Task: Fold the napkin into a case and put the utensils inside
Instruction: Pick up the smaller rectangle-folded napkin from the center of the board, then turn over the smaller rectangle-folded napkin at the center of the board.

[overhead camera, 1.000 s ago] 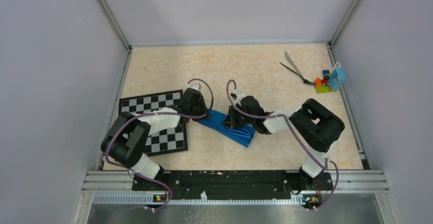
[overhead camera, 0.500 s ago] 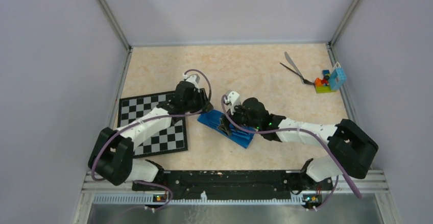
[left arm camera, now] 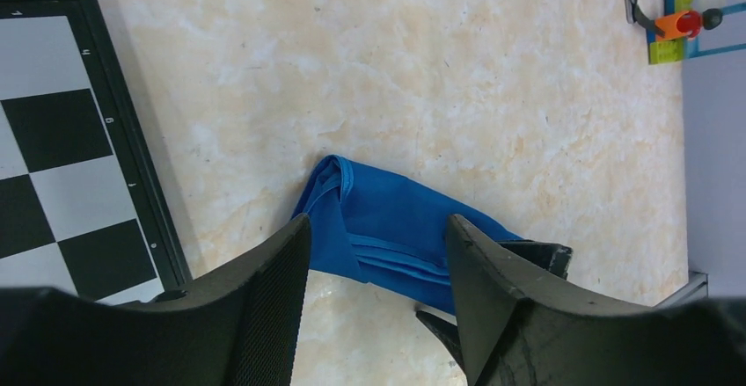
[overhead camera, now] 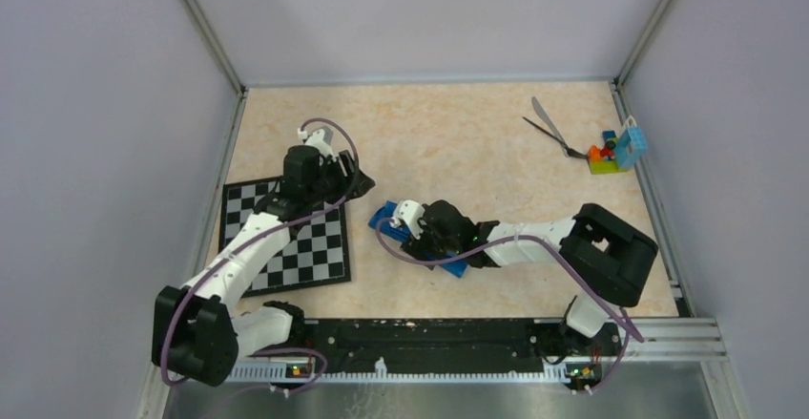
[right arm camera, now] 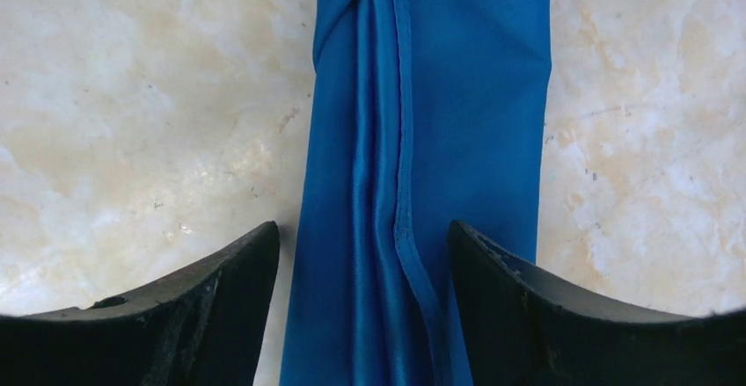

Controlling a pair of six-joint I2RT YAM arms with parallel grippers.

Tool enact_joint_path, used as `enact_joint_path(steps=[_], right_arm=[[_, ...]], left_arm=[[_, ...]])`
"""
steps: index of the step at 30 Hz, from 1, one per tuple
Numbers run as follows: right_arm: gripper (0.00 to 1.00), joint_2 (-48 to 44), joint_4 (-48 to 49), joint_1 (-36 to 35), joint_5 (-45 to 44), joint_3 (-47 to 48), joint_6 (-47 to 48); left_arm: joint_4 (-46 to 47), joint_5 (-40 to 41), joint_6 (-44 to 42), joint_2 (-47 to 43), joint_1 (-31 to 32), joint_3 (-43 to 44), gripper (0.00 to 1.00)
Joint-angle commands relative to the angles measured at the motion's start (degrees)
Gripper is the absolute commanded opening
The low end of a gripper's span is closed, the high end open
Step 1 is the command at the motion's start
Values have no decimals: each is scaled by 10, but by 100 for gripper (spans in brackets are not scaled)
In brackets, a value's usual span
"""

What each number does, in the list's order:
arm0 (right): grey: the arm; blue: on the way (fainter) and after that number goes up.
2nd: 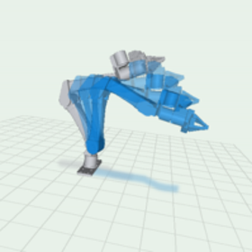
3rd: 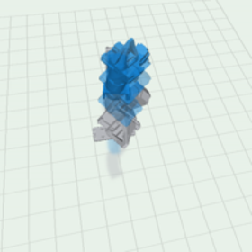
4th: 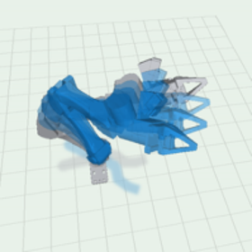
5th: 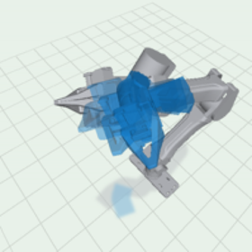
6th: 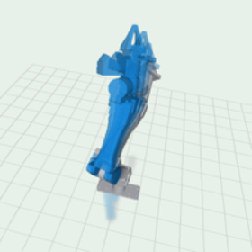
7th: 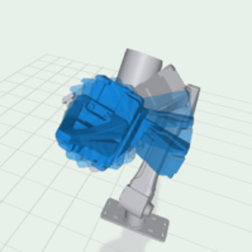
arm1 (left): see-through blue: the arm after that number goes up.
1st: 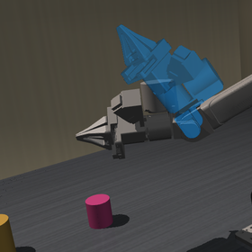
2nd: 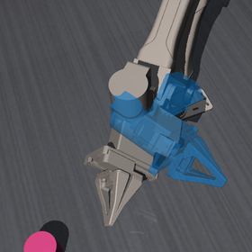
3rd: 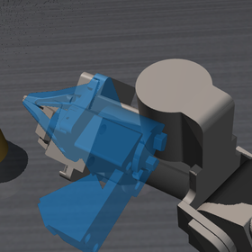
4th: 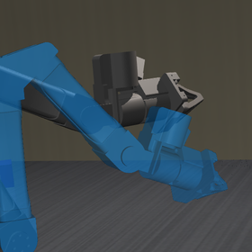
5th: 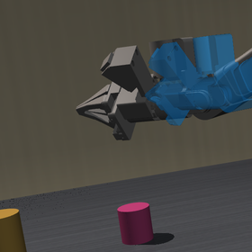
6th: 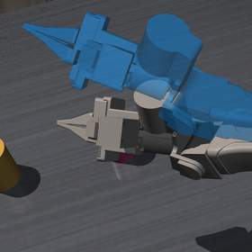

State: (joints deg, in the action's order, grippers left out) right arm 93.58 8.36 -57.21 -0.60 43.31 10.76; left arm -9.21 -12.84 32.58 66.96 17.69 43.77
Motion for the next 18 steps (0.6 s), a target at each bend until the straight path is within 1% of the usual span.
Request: enact_joint_path(steps=[1, 5, 8, 10, 12, 14, 15, 18], right_arm=[[67, 24, 16, -7, -41, 29, 15], [55, 44, 29, -18, -76, 25, 15], [42, 52, 40, -33, -103, 22, 11], [29, 57, 44, -36, -110, 22, -1], [18, 55, 60, -36, -116, 16, -15], [3, 43, 72, -38, -116, 10, -34], [0, 34, 76, -38, -109, 7, -45], [0, -6, 76, -37, -77, 12, -100]], left_arm=[[-8, -25, -13, -37, -18, -10, 63], [-18, -24, -14, -63, -26, -12, 64], [-26, -19, -11, -86, -28, -13, 64], [-29, -14, -9, -101, -29, -17, 64], [-35, -8, -7, -112, -29, -18, 65], [-45, -1, -6, -123, -30, -17, 65], [-50, 2, -6, -129, -30, -17, 65], [-62, 12, -4, -145, -30, -19, 65]])
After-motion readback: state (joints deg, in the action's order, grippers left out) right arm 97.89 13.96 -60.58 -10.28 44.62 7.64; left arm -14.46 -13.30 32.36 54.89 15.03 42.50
